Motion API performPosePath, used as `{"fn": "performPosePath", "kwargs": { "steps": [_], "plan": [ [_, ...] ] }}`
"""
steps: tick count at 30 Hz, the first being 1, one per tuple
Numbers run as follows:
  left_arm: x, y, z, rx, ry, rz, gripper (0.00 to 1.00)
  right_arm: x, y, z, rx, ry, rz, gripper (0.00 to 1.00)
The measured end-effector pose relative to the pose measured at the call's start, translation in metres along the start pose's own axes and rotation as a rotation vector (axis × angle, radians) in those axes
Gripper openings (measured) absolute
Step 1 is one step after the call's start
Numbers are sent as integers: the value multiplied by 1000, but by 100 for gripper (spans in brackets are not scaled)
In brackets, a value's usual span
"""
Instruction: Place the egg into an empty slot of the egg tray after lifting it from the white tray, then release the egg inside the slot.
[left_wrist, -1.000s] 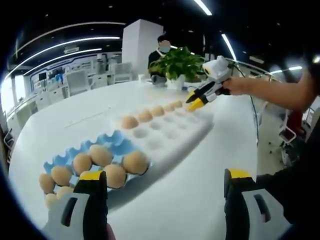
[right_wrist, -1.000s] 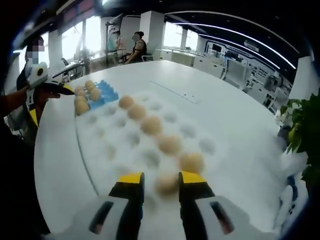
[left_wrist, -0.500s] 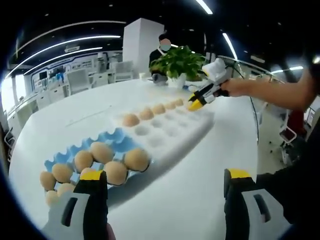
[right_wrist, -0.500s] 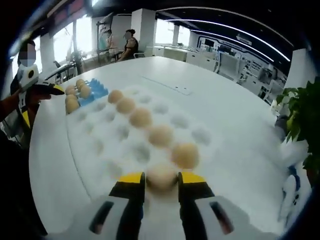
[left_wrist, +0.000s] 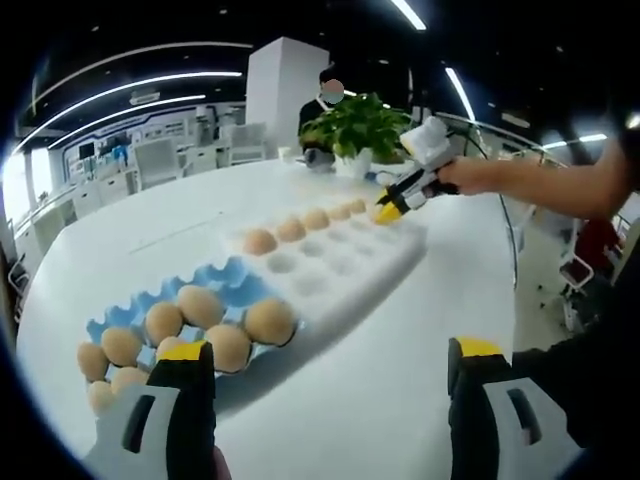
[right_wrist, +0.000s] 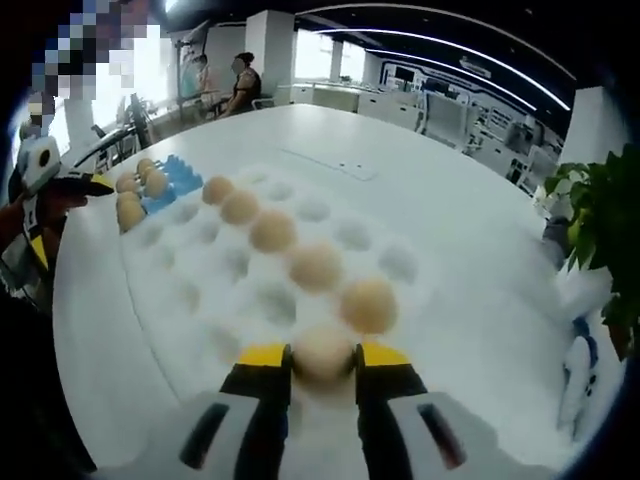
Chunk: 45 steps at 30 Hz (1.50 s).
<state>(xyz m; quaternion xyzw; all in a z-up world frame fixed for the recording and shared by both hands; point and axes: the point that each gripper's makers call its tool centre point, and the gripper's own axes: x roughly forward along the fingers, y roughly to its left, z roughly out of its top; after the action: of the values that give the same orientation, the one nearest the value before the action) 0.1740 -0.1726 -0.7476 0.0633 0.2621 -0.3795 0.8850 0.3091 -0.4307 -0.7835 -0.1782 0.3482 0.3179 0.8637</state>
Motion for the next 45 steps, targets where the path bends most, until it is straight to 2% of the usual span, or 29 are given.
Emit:
{"fn": "performPosePath", "kwargs": {
  "steps": [7,12,20,24,26,29,35,41,45],
  "plan": [
    [-1,1,3,0,-10,3,99,-9,1,6,-5,-32,-10,25],
    [-3,3,6,3,-21,8,99,-23,5,14,43,-75,5,25],
    [-5,0,2,-2,-18,9,99,-34,27,20,45,-112,39,26],
    [-6,-1,0,-2,-16,9,98,-31,34,16,17,-92,47,26],
    [-7,-1,1,-1,-20,9,98,-32,34,18,13,-97,40,26],
    [-8,0,0,-5,-21,15,98,-31,36,16,-17,-71,43,26],
    [-8,2,-1,-14,-22,21,98,-28,31,11,-23,-29,31,27],
    [-7,0,-2,-8,-16,15,98,-25,28,9,9,-40,36,28],
    [-7,2,-2,-13,-18,19,98,-23,28,7,1,-37,45,28]
  ]
}}
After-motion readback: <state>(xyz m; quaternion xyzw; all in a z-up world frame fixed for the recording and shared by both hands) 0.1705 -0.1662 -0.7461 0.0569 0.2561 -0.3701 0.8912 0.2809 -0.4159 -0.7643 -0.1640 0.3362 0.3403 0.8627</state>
